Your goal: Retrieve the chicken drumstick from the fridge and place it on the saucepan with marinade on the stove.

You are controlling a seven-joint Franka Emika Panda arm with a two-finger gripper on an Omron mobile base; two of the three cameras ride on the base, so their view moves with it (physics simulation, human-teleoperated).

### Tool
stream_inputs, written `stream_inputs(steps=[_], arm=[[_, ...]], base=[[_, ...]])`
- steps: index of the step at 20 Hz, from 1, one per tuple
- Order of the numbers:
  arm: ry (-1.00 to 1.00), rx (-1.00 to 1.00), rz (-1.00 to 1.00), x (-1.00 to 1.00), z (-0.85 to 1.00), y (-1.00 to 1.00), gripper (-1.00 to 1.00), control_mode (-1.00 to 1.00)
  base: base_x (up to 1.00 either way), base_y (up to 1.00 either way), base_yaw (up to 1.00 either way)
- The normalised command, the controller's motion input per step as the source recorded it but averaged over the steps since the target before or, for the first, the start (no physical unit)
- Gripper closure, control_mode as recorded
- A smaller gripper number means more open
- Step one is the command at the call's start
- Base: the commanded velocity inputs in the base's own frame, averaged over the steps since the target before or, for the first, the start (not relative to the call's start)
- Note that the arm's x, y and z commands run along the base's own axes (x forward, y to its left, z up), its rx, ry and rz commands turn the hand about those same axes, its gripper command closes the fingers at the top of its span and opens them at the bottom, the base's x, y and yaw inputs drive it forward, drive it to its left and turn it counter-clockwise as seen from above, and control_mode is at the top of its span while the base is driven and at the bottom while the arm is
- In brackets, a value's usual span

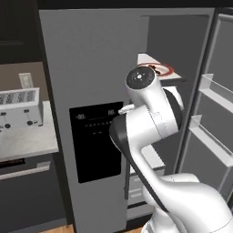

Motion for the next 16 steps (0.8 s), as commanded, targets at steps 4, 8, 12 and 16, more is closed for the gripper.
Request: stream_inputs(steps=[4, 8, 12, 16], arm=[[0.00, 0.00, 0.00, 0.00, 0.00, 0.00, -1.00, 1.00], [0.00, 0.00, 0.00, 0.00, 0.00, 0.00, -1.00, 1.00], [0.00, 0.00, 0.00, 0.00, 0.00, 0.00, -1.00, 1.00], [0.00, 0.00, 0.00, 0.00, 0.00, 0.00, -1.00, 1.00]], base=[[0.08, -0.58, 0.00], [0.17, -0.45, 0.00], [0.36, -0.16, 0.00], [0.66, 0.00, 0.00]])
